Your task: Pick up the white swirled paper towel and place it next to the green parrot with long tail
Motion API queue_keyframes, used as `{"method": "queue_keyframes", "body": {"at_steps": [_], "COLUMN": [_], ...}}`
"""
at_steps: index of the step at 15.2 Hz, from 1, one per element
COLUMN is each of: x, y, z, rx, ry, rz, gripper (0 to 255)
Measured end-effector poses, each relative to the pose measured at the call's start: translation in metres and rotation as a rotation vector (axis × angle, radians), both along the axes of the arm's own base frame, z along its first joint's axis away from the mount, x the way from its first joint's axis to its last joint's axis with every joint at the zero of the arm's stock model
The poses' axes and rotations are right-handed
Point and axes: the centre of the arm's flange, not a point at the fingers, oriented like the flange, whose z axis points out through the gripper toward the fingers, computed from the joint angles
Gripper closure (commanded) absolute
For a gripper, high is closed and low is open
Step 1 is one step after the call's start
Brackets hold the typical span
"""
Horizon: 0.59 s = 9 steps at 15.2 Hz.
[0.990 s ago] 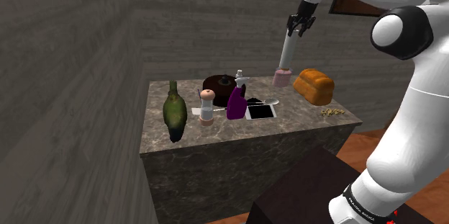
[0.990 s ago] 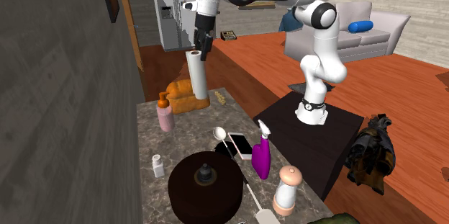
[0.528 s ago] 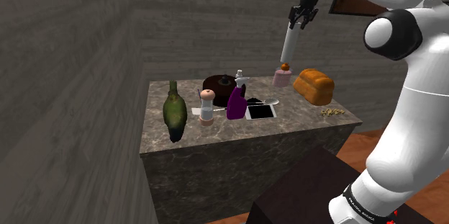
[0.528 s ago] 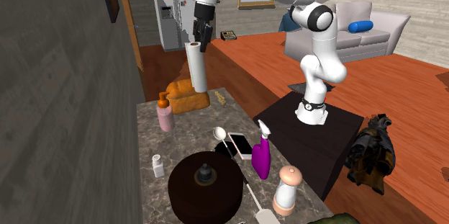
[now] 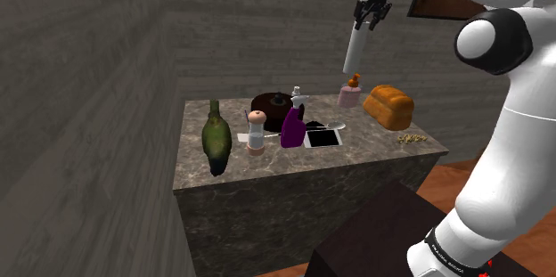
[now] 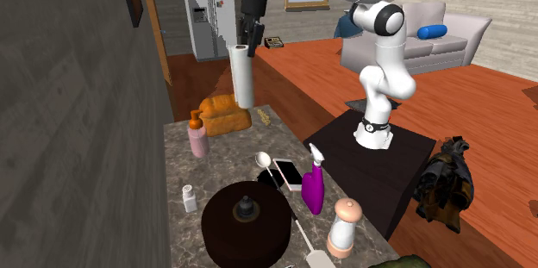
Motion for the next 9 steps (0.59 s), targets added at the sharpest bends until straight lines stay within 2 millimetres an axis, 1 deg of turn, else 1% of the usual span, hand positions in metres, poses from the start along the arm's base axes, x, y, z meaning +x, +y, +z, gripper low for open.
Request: {"method": "queue_keyframes", "body": {"at_steps": [1, 2, 3, 5, 6, 9], "x": [-0.004, -0.002, -0.001, -0.004, -0.006, -0.009], "y": [0.013, 0.029, 0.039, 0.066, 0.075, 0.12], "z": [-0.001, -0.004, 0.0, 0.002, 0.001, -0.002], "rx": [0.0, 0.0, 0.0, 0.0, 0.0, -0.001], "ry": [0.0, 0.0, -0.001, 0.0, 0.0, 0.0], "rz": [0.001, 0.001, 0.001, 0.001, 0.001, 0.001], "gripper": [255, 255, 255, 255, 255, 255]}}
